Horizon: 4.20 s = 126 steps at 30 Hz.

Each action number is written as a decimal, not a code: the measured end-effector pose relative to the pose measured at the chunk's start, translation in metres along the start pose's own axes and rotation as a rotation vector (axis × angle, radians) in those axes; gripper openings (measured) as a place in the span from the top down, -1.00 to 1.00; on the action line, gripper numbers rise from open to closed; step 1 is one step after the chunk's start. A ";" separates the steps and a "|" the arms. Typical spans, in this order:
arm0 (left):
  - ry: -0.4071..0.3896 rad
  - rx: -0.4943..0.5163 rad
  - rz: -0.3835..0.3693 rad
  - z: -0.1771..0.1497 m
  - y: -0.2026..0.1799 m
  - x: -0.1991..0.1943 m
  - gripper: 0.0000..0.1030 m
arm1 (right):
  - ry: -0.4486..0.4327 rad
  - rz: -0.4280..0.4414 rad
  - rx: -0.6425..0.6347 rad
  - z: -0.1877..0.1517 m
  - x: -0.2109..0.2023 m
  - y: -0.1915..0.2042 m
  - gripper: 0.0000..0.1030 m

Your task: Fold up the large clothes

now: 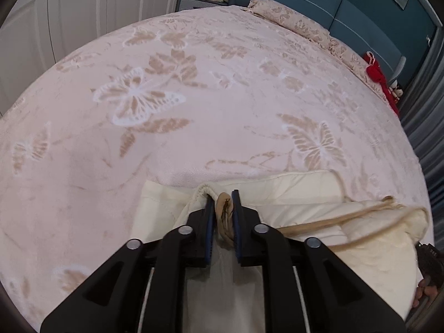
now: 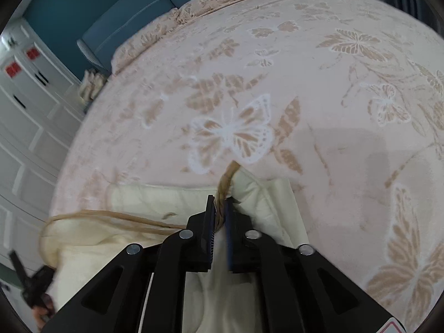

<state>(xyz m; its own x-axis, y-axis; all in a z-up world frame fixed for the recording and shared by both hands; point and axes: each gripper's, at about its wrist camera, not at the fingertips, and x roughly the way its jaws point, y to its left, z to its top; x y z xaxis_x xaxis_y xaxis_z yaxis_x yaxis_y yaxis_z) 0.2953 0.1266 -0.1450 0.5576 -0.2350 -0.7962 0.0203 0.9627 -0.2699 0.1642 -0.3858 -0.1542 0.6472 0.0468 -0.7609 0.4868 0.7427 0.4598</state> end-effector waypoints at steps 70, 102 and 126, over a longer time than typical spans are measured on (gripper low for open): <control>0.000 0.423 0.189 -0.046 -0.161 0.081 -0.58 | 0.161 0.025 -0.459 -0.082 0.110 0.172 1.00; -0.043 0.071 0.053 -0.033 -0.048 -0.061 -0.81 | 0.113 -0.076 -0.533 -0.089 0.013 0.206 0.69; 0.116 -0.236 -0.153 -0.127 0.030 -0.071 -0.59 | 0.273 -0.071 -0.505 -0.203 -0.017 0.173 0.72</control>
<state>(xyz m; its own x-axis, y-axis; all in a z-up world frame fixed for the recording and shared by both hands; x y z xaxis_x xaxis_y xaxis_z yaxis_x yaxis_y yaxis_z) 0.1504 0.1554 -0.1652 0.4640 -0.4016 -0.7896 -0.1040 0.8605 -0.4987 0.1186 -0.1228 -0.1547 0.4159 0.1057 -0.9032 0.1396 0.9740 0.1783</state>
